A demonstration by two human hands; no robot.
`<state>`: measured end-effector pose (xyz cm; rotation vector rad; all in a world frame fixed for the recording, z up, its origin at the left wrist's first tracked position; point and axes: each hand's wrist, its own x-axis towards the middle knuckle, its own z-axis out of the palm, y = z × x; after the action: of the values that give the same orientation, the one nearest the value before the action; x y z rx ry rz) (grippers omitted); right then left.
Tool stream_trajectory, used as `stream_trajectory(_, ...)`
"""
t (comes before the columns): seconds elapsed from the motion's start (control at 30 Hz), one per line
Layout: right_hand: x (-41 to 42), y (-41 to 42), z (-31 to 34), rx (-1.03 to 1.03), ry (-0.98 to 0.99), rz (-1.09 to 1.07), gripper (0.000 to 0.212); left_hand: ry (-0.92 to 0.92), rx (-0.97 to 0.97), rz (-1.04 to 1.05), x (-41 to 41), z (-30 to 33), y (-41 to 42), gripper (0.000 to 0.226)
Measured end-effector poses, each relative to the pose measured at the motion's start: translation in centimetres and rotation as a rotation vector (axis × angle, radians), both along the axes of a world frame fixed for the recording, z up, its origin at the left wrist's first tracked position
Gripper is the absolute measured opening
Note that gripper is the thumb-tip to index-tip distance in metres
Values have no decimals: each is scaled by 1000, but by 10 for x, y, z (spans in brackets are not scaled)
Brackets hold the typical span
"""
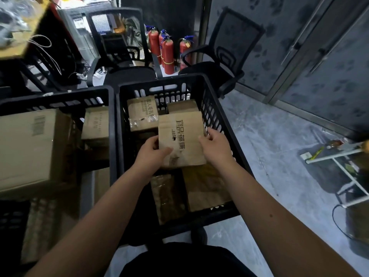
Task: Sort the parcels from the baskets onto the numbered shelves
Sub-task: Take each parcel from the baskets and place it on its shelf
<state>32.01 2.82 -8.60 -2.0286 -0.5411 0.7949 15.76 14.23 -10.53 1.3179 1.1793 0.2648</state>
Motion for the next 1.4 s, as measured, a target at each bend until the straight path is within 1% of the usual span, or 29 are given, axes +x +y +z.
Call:
stream_trajectory(0.07,-1,0,-2,7,35,-25,27,-11,-8,59,-3,5,-5,48)
stream_trajectory(0.27,-4,-6,-5,76,131,-150,49,-80,40,211,-13,17,-15,20)
stream_trajectory(0.4,-2,-7,-1,138,228,-183,46,-110,45,294,-18,25,-24,24)
stream_trajectory(0.5,1,-10,3,168,310,-146,39,-155,21,367,-23,29,-30,27)
stream_trajectory(0.7,8,-13,9,248,428,-160,37,-221,59,432,-25,33,-40,23)
stream_trajectory(0.77,10,-12,10,266,428,-171,38,-234,61,425,-23,34,-43,26)
stream_trajectory(0.87,14,-11,7,280,414,-169,42,-263,82,426,-20,35,-45,24)
stream_trajectory(1.03,20,-13,7,303,475,-66,29,-326,116,427,-19,40,-47,22)
stream_trajectory(1.17,24,-12,7,313,507,5,33,-319,103,482,-19,43,-48,18)
stream_trajectory(1.23,27,-12,6,320,527,13,31,-326,87,505,-19,42,-48,15)
stream_trajectory(1.4,36,-12,12,371,526,71,30,-420,122,483,-15,33,-47,24)
